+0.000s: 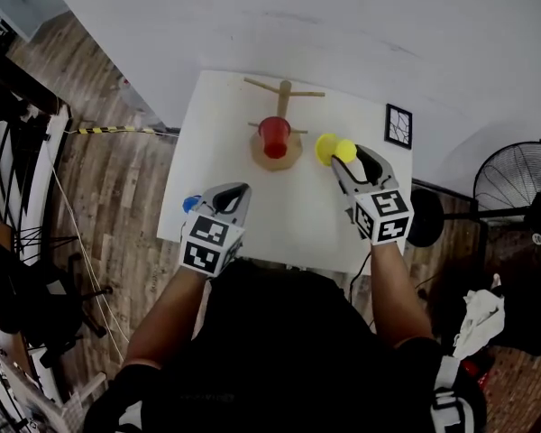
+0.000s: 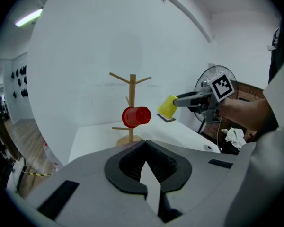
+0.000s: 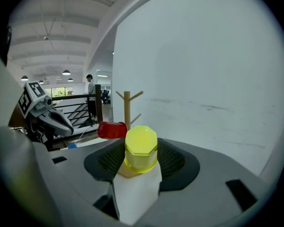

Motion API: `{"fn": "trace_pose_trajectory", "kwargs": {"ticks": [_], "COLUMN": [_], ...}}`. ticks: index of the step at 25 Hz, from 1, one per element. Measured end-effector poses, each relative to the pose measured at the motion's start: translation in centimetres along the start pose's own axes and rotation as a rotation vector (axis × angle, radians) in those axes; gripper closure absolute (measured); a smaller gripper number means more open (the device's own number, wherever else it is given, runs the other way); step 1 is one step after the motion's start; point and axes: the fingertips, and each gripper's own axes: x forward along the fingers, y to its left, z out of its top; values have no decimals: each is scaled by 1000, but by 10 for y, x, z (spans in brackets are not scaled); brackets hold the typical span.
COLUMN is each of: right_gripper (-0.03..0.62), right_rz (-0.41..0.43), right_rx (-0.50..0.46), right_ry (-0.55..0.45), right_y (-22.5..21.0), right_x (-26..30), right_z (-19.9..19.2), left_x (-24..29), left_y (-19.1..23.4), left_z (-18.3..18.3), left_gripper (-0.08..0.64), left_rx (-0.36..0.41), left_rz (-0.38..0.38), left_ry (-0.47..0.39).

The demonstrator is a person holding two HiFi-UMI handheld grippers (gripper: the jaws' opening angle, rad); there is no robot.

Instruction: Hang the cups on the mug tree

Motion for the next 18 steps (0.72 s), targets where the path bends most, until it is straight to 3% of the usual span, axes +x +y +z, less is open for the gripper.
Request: {"fn": "trace_pose_trajectory", "kwargs": {"ticks": [10, 18], "right_gripper": [382, 382], "right_rz": [41, 9], "right_rx": [146, 149], "right_ry": [-202, -304], "right_y": [1, -7], "right_x": [-16, -26], "right_z": [67, 102], "left_x": [-13, -17], "left_y": [8, 2], "left_z": [-1, -2], "left_gripper": [546, 546], "left_rx": [8, 5], "left_rz": [27, 14], "left_ry": [-17, -27]}}
